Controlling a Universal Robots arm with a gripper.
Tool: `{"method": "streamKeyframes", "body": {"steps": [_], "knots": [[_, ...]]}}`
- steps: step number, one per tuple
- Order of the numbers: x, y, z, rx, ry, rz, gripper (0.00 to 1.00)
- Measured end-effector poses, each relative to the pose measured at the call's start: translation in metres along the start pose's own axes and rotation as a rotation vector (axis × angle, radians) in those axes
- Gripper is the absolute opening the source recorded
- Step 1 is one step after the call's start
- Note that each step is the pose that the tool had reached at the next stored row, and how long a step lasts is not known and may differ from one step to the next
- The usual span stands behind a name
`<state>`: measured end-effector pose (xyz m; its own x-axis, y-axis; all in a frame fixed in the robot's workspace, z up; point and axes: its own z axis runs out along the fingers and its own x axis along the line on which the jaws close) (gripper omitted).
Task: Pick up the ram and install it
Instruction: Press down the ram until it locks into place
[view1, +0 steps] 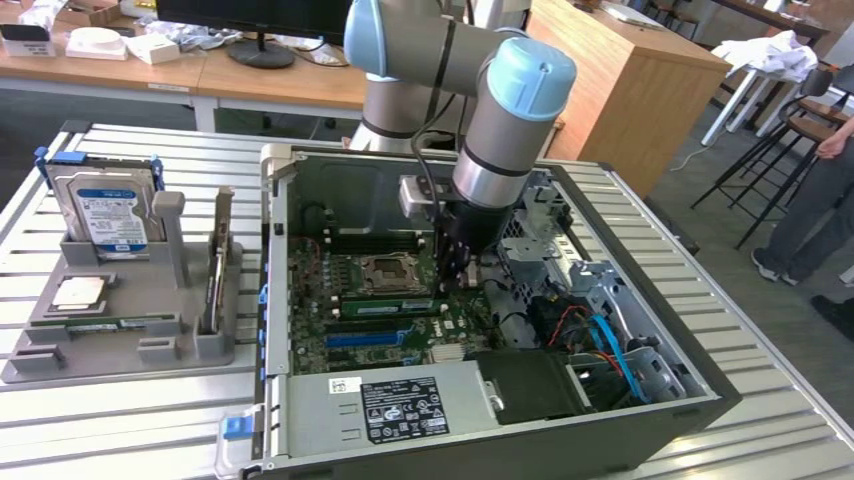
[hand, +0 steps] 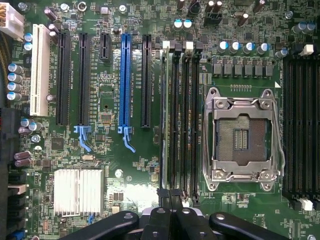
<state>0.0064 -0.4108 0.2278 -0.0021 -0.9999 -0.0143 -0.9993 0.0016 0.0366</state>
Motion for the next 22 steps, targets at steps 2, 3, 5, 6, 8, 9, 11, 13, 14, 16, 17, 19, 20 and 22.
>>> {"method": "streamKeyframes", "body": {"steps": [2, 3, 5, 6, 8, 9, 11, 13, 14, 16, 17, 19, 20, 22], "knots": [[0.0000, 0.0000, 0.0001, 0.0000, 0.0001, 0.000, 0.10], [0.0000, 0.0000, 0.0001, 0.0000, 0.0002, 0.000, 0.10], [0.0000, 0.0000, 0.0002, 0.0000, 0.0001, 0.000, 0.10], [0.0000, 0.0000, 0.0004, 0.0000, -0.0001, 0.000, 0.10], [0.0000, 0.0000, 0.0010, 0.0001, -0.0002, 0.000, 0.10], [0.0000, 0.0000, 0.0010, 0.0000, 0.0001, 0.000, 0.10], [0.0000, 0.0000, 0.0010, 0.0000, 0.0001, 0.000, 0.10], [0.0000, 0.0000, 0.0010, 0.0000, 0.0000, 0.000, 0.10], [0.0000, -0.0001, 0.0013, 0.0000, -0.0001, 0.000, 0.10], [0.0000, -0.0001, 0.0021, 0.0001, -0.0002, 0.000, 0.10], [0.0000, -0.0001, 0.0021, 0.0000, 0.0000, 0.000, 0.10], [0.0001, -0.0001, 0.0021, 0.0000, 0.0001, 0.000, 0.10], [0.0001, -0.0001, 0.0021, 0.0000, 0.0001, 0.000, 0.10], [0.0001, -0.0001, 0.0027, 0.0001, -0.0001, 0.000, 0.10]]}}
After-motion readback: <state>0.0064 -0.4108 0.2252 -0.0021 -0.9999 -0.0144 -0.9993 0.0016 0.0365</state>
